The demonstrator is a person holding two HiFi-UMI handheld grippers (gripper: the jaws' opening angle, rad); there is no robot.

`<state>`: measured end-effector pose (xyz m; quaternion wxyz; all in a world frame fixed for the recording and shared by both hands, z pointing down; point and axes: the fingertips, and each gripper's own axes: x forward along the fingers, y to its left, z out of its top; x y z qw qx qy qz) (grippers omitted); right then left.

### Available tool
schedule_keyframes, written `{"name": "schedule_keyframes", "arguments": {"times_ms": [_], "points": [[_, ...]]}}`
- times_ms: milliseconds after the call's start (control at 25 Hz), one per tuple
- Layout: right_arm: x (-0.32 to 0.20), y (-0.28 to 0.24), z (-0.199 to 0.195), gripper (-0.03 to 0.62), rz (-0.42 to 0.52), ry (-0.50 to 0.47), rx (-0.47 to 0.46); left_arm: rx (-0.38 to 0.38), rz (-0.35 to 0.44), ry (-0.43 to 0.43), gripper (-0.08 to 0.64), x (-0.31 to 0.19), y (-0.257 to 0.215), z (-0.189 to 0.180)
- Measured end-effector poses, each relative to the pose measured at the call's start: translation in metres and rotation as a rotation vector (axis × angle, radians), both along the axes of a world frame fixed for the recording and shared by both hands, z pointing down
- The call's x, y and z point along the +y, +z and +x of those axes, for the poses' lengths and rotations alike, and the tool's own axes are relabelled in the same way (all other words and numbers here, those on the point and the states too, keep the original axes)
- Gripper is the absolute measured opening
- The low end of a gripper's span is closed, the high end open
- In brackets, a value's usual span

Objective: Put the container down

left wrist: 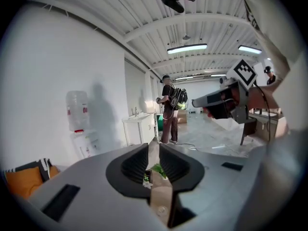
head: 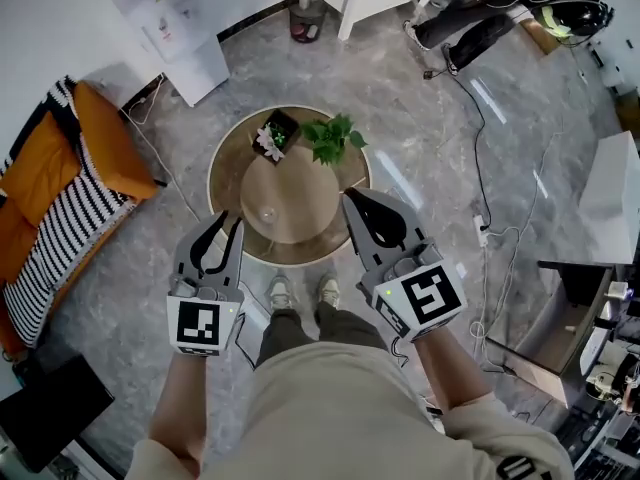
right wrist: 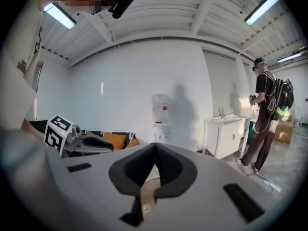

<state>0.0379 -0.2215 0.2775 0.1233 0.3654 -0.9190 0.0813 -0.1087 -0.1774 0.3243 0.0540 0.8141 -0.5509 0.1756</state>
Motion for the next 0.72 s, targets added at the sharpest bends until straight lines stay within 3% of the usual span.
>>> {"name": "schedule_keyframes", "arguments": {"times_ms": [160,360,720], "points": [[0.01,-0.038,0.007,-0.005,0.041,0.009,-0.022,-0.005,0.044,0.004,0.055,0.009,-0.035,0.0],[0.025,-0.073,0.013,-0.005,0.106,-0.01,-0.014,0.056,0.052,0.012,0.028,0.022,-0.066,0.012],[0.041,-0.093,0.005,-0.005,0.119,-0.053,-0.028,0.023,0.116,-0.009,0.014,0.029,-0.109,0.005]]}}
